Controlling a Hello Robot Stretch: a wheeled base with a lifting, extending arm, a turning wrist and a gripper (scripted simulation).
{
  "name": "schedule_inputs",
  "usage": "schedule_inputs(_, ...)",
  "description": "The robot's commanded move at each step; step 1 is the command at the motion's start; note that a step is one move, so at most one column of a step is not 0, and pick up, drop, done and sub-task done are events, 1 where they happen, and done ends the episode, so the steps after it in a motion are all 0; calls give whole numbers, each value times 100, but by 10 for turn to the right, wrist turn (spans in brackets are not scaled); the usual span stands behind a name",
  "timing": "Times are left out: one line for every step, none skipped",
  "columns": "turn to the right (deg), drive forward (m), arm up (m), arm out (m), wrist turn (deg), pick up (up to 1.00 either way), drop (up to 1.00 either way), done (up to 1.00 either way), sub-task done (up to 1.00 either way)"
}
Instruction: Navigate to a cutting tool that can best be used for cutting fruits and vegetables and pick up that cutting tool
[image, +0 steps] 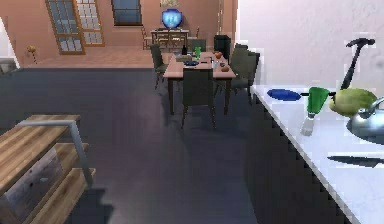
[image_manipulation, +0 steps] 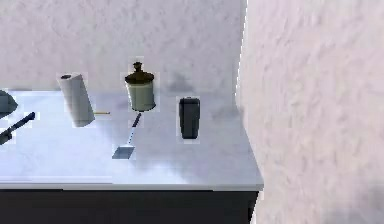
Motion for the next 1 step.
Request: schedule_inputs(0, 20, 0, 0, 0, 0, 0, 0, 0)
